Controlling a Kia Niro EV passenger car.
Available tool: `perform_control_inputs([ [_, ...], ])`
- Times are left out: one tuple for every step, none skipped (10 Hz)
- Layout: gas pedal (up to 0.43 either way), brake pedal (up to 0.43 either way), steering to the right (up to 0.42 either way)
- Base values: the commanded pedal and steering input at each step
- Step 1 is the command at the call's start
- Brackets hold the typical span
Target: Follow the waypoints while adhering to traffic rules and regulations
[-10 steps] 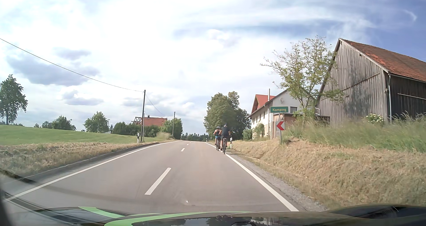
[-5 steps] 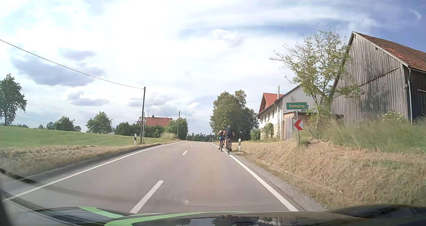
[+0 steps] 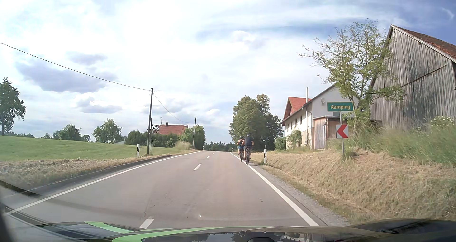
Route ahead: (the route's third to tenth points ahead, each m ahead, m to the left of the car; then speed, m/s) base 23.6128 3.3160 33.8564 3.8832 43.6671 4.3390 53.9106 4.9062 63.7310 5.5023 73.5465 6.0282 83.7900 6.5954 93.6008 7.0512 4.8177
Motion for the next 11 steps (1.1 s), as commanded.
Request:
perform_control_inputs([
  [0.197,0.000,-0.026],
  [0.197,0.000,-0.025],
  [0.197,0.000,-0.023],
  [0.197,0.000,-0.021],
  [0.197,0.000,-0.020],
  [0.197,0.000,-0.019],
  [0.197,0.000,-0.019],
  [0.197,0.000,-0.017],
  [0.197,0.000,-0.016],
  [0.197,0.000,-0.015],
  [0.197,0.000,-0.014],
])
